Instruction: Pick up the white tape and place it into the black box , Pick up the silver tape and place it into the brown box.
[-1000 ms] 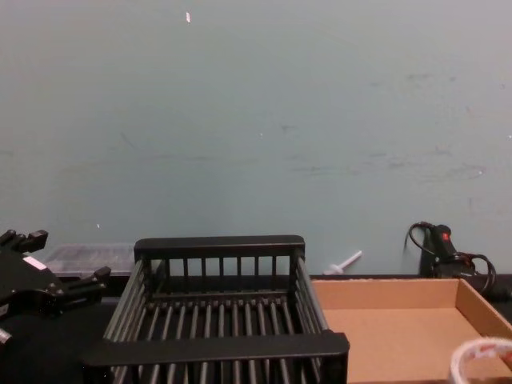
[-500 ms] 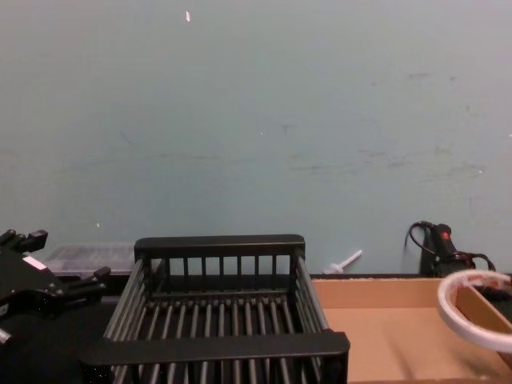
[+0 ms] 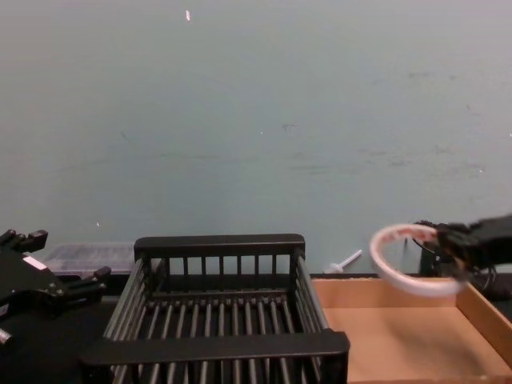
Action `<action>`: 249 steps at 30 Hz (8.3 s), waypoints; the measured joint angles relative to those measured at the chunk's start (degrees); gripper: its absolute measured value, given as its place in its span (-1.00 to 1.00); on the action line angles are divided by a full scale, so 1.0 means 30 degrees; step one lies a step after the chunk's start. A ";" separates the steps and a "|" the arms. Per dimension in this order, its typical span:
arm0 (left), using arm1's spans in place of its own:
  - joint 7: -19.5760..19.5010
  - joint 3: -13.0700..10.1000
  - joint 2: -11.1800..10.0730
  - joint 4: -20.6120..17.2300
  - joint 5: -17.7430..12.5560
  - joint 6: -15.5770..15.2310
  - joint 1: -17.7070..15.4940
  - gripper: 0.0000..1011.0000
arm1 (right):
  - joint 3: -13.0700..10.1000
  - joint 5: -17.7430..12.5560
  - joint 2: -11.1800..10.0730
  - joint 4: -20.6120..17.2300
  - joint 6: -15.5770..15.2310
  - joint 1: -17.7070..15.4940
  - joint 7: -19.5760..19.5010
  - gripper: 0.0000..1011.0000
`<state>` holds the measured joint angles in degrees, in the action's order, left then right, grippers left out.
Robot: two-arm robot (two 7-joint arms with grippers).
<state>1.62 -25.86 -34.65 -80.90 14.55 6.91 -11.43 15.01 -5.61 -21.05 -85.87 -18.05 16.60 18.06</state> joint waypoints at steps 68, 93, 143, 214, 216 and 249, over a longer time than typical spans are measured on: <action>0.0000 0.0001 0.0001 0.0000 0.0000 0.0000 -0.0001 0.98 | 0.4181 0.1864 0.5368 0.9292 0.4367 0.5900 0.0551 -0.07; 0.0001 0.0000 0.0000 0.0000 0.0001 0.0000 0.0001 0.98 | 0.3917 0.1680 0.5022 0.8627 0.4183 0.5553 0.0683 0.98; 0.0001 0.0001 0.0000 0.0000 0.0000 0.0000 0.0000 0.98 | 0.0482 -0.1899 -0.1641 -0.4454 -0.0584 -0.5003 0.1028 0.98; 0.0000 0.0000 0.0001 0.0000 0.0000 -0.0001 0.0001 0.98 | 0.4066 -0.1466 -0.2363 -0.3970 -0.4268 -0.3663 0.2467 0.98; 0.0000 0.0000 0.0000 0.0001 0.0001 0.0000 0.0000 0.98 | 0.4062 -0.1467 -0.2363 -0.3970 -0.4265 -0.3665 0.2464 0.98; 0.0001 0.0000 0.0001 0.0000 0.0000 0.0000 0.0001 0.98 | 0.4028 -0.1513 -0.2364 -0.4003 -0.4231 -0.3687 0.2454 -0.70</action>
<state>1.62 -25.86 -34.64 -80.90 14.55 6.91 -11.43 27.09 -10.15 -28.15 -97.87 -30.74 5.53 25.43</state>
